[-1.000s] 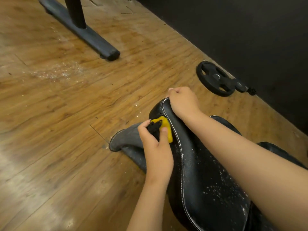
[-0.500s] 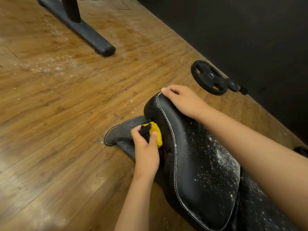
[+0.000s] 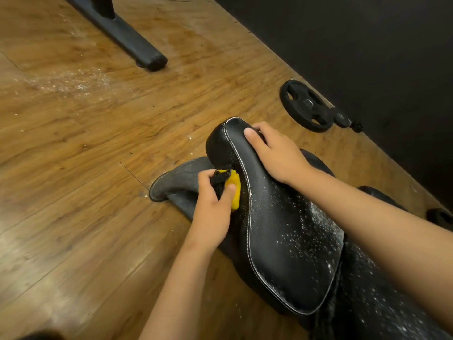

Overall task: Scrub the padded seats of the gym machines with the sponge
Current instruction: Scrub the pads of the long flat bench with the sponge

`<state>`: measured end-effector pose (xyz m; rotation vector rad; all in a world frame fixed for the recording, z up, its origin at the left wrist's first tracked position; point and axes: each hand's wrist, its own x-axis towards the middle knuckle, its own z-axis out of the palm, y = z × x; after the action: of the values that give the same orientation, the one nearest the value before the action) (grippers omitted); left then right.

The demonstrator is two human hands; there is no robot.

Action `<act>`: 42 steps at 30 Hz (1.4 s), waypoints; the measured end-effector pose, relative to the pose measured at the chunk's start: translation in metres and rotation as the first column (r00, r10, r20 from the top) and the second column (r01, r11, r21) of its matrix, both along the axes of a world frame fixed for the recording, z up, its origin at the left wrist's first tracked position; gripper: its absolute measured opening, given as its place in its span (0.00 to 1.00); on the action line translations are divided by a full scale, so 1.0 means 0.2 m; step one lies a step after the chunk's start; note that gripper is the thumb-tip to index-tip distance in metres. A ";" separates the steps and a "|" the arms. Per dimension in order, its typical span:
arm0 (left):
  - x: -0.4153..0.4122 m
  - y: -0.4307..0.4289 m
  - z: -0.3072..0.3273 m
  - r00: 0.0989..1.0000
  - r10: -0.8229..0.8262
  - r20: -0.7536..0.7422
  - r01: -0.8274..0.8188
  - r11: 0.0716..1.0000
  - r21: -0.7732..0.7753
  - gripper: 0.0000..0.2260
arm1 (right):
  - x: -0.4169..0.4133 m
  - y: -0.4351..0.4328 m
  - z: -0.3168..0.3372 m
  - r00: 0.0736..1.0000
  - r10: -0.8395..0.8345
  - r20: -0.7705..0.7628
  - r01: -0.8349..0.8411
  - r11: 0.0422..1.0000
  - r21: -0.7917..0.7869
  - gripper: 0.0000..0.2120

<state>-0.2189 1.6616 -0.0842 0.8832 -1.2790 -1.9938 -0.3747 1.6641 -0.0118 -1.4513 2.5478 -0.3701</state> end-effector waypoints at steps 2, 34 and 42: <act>0.06 0.02 -0.02 0.994 -0.069 -0.085 0.069 0.998 -0.010 0.09 | 0.00 0.00 0.00 1.000 -0.005 0.023 0.005 1.000 -0.005 0.20; 0.29 0.70 0.06 0.867 0.485 0.116 -0.498 0.853 0.154 0.13 | 0.01 -0.03 -0.02 0.996 -0.078 -0.039 0.075 0.995 -0.061 0.22; 0.27 0.76 0.10 0.852 0.500 0.156 -0.523 0.829 0.199 0.12 | 0.00 -0.03 -0.02 0.997 -0.071 -0.022 0.069 0.995 -0.069 0.23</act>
<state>-0.1650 1.8142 -0.0640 1.2976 -0.7429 -1.6930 -0.3739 1.6589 -0.0154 -1.4005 2.6352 -0.4571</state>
